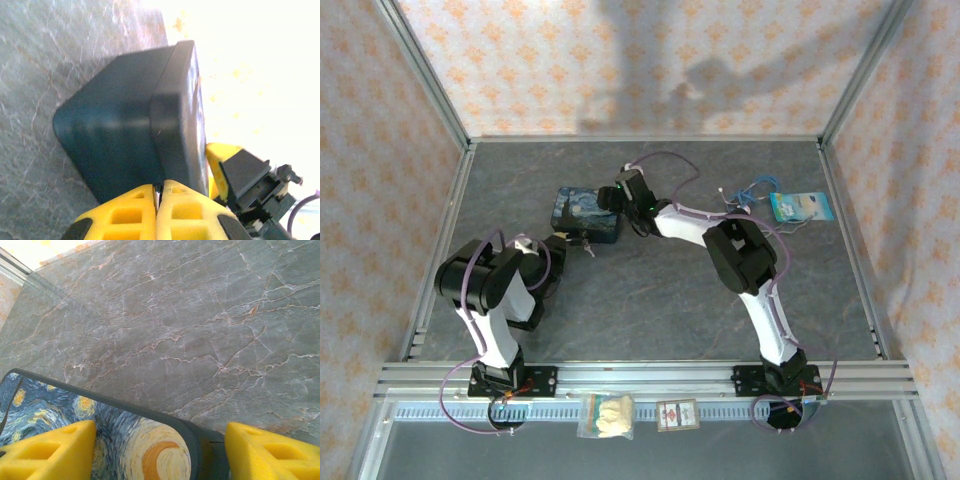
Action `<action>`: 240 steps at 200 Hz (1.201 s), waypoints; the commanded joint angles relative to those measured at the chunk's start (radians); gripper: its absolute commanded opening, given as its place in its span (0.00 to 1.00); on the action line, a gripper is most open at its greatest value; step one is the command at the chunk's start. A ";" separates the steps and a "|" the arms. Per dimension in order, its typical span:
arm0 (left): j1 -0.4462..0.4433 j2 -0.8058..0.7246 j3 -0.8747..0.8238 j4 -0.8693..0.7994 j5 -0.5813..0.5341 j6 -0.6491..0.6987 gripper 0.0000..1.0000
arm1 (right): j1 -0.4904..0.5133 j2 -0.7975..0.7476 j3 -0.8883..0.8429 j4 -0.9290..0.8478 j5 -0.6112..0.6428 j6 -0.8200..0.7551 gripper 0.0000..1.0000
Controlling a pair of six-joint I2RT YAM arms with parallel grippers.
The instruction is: Unlock a padlock with a key
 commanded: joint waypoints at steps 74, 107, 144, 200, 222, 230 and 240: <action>0.028 -0.231 0.023 -0.284 0.184 0.154 0.00 | -0.009 -0.115 -0.015 -0.089 0.037 -0.105 0.79; 0.007 -0.504 0.083 -0.733 0.219 0.336 0.00 | -0.011 -0.240 -0.072 -0.070 0.053 -0.187 1.00; -0.030 -0.719 0.190 -1.110 0.202 0.509 0.00 | -0.018 -0.371 -0.195 -0.067 0.091 -0.274 1.00; -0.276 -0.616 0.333 -1.225 0.205 0.554 0.00 | -0.043 -0.586 -0.438 -0.042 0.347 -0.396 1.00; -0.382 -0.502 0.380 -1.185 0.213 0.534 0.00 | -0.106 -0.653 -0.516 -0.036 0.353 -0.346 1.00; -0.409 -0.461 0.394 -1.162 0.226 0.520 0.00 | -0.126 -0.677 -0.544 -0.026 0.353 -0.333 1.00; -0.436 -0.414 0.405 -1.130 0.240 0.497 0.00 | -0.148 -0.708 -0.584 -0.009 0.358 -0.323 1.00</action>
